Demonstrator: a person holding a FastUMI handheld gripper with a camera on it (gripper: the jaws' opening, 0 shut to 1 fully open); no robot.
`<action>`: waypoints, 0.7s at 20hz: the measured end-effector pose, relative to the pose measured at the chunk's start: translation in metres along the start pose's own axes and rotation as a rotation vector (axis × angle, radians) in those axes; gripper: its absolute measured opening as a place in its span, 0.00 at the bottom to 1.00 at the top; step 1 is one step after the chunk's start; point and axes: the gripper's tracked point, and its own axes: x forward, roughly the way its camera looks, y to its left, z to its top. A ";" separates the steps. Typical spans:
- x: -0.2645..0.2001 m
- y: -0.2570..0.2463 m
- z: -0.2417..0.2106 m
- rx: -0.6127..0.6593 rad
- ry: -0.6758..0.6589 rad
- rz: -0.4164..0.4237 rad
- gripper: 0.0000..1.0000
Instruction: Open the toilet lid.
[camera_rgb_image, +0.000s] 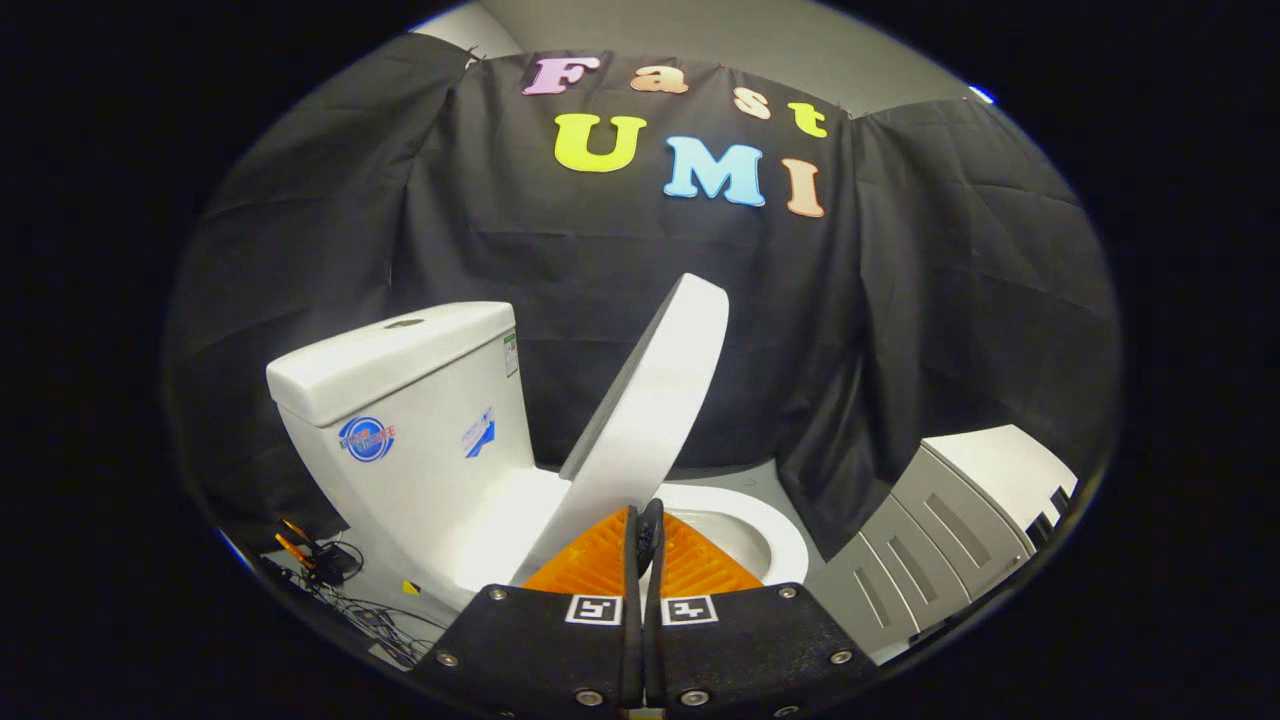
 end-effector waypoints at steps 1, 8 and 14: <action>0.000 0.007 0.004 -0.012 -0.008 0.002 0.00; -0.002 0.054 0.026 -0.049 -0.055 0.049 0.00; -0.001 0.093 0.035 -0.037 -0.091 0.080 0.00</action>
